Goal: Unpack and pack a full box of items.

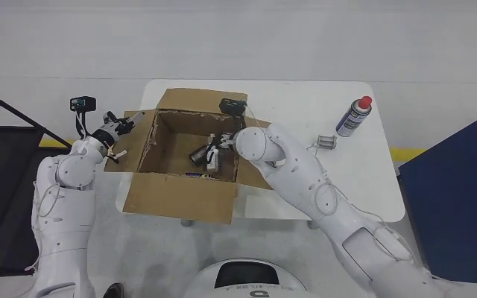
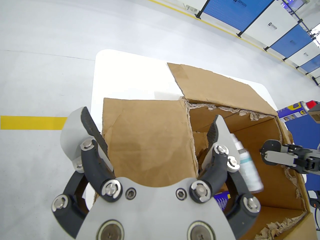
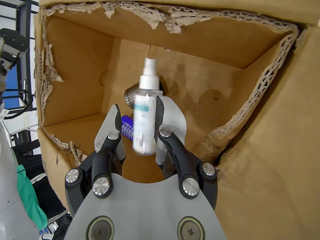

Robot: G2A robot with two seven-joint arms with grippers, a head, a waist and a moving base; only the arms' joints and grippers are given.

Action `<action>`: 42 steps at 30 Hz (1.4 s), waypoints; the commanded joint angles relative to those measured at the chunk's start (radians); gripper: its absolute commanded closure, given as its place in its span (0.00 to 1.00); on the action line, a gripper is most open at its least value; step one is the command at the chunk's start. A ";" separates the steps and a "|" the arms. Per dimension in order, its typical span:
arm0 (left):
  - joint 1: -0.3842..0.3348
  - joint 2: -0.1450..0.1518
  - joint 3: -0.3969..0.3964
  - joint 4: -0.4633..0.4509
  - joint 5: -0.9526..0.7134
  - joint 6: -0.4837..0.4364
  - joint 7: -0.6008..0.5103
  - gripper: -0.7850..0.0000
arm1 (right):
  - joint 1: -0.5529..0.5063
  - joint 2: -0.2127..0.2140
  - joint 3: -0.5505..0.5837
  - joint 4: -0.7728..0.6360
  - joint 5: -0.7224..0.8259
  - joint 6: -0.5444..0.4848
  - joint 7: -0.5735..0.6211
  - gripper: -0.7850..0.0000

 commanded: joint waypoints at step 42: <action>0.000 0.000 0.000 0.000 0.000 0.000 0.000 0.00 | -0.366 0.107 0.533 -0.335 -0.164 0.040 -0.315 0.00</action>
